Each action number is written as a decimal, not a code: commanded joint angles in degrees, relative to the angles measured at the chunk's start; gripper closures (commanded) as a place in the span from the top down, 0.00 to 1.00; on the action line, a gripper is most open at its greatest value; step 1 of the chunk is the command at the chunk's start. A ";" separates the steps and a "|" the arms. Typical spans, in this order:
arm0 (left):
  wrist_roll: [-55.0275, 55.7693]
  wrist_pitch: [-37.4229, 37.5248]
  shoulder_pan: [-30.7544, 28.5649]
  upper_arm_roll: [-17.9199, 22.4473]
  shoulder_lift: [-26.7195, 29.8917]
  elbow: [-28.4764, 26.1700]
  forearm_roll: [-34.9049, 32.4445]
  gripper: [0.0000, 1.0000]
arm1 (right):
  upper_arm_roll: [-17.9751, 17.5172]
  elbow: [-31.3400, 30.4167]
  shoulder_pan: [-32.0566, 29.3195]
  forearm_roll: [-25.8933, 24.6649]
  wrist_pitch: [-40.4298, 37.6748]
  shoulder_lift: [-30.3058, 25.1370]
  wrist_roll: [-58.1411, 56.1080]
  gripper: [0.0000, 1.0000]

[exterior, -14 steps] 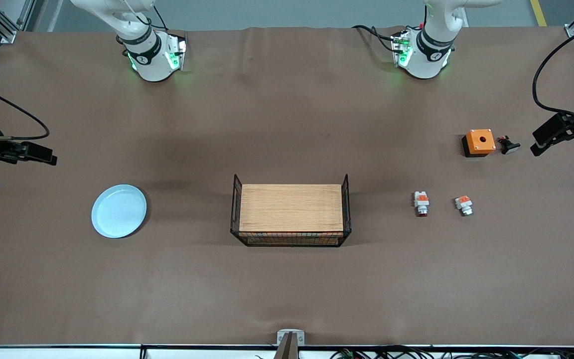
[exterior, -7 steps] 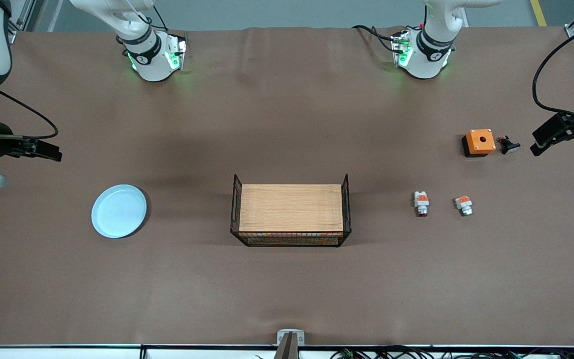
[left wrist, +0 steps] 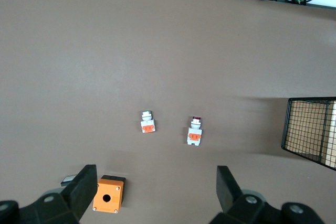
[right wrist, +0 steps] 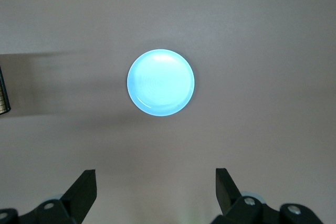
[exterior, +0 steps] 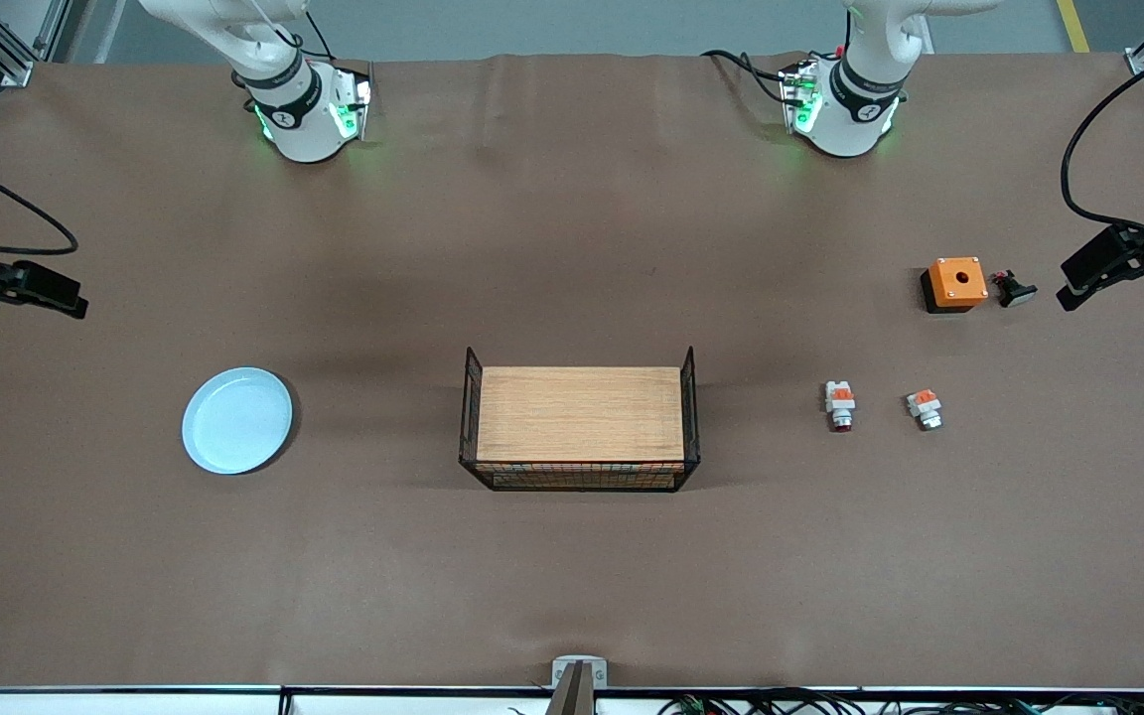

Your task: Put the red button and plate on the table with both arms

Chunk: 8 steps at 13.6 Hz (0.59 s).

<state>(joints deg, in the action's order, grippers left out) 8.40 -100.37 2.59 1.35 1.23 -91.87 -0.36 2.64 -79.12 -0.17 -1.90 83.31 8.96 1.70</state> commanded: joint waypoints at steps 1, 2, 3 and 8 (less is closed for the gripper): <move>-0.49 1.14 0.05 0.15 -0.35 1.08 0.80 1.00 | -0.09 4.49 -0.27 0.67 -3.49 0.53 -0.39 1.00; -0.41 1.14 0.05 0.15 -0.35 1.08 0.80 1.00 | -0.09 5.11 -0.18 0.49 -4.72 0.45 -0.38 1.00; -0.41 1.14 0.05 0.15 -0.35 1.08 0.80 1.00 | -0.17 5.47 -0.36 0.84 -6.13 0.27 -0.38 1.00; -0.49 1.14 0.05 0.15 -0.35 1.08 0.80 1.00 | -0.09 5.03 -0.27 0.84 -11.68 -2.00 -0.12 1.00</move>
<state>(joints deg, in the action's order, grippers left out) 8.40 -100.35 2.59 1.35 1.22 -91.87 -0.36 2.68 -74.38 -0.18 -1.59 72.76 8.87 1.71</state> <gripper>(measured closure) 0.000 0.000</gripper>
